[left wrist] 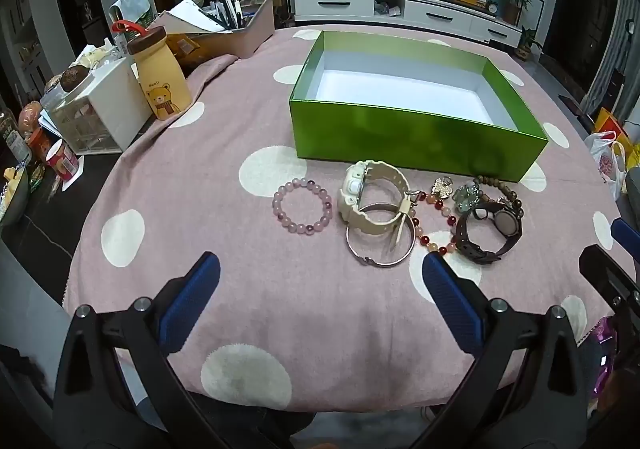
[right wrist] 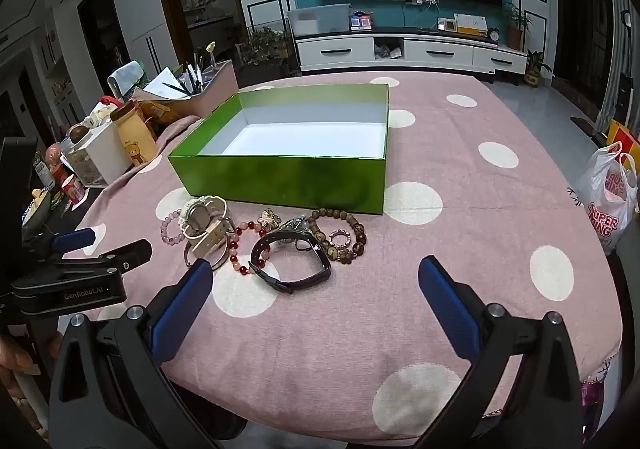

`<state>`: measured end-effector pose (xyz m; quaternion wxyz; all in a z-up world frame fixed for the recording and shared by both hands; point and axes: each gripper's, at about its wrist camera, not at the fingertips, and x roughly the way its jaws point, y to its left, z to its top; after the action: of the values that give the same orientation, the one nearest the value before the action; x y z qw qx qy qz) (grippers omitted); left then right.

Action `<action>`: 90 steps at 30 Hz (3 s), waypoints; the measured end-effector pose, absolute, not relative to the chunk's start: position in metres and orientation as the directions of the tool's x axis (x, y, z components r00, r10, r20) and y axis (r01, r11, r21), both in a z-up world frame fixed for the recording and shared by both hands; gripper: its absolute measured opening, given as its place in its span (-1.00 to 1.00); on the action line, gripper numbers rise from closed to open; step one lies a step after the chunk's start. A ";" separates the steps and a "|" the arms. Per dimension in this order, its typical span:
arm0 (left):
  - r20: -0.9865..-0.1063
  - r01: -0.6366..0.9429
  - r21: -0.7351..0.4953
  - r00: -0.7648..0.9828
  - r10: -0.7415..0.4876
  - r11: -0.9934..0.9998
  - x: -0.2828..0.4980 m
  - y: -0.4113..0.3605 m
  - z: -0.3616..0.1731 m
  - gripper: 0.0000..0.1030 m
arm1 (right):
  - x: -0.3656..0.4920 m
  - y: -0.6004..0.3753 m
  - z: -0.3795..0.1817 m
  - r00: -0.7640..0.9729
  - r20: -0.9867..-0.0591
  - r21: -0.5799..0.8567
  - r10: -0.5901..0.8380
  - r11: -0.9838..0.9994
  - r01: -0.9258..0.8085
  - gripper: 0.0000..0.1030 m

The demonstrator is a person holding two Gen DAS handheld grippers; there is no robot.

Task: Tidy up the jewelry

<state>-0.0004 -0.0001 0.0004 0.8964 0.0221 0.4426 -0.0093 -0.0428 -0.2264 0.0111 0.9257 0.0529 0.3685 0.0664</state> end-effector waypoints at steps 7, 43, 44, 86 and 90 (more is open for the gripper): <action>-0.787 0.042 0.033 0.617 0.000 0.999 -0.003 -0.004 -0.002 0.96 | -0.044 -0.226 0.010 0.719 -0.676 0.150 0.161 0.985 -0.079 0.97; -0.788 0.050 0.042 0.616 0.003 0.998 -0.007 -0.006 0.004 0.96 | -0.046 -0.223 0.012 0.715 -0.673 0.166 0.188 0.981 -0.102 0.97; -0.788 0.050 0.043 0.616 0.003 0.998 -0.007 -0.006 0.005 0.96 | -0.046 -0.223 0.012 0.715 -0.673 0.166 0.189 0.981 -0.103 0.97; -0.791 0.053 0.045 0.612 0.004 0.998 -0.003 -0.008 0.000 0.96 | -0.042 -0.218 0.008 0.706 -0.677 0.173 0.208 0.977 -0.121 0.97; -0.791 0.052 0.046 0.612 0.004 0.998 -0.004 -0.008 0.000 0.96 | -0.042 -0.218 0.007 0.706 -0.677 0.173 0.208 0.977 -0.122 0.97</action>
<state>-0.0036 -0.0079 0.0001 0.8972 0.0318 0.4403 -0.0132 -0.0416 -0.2178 0.0072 0.9218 0.0577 0.3727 0.0895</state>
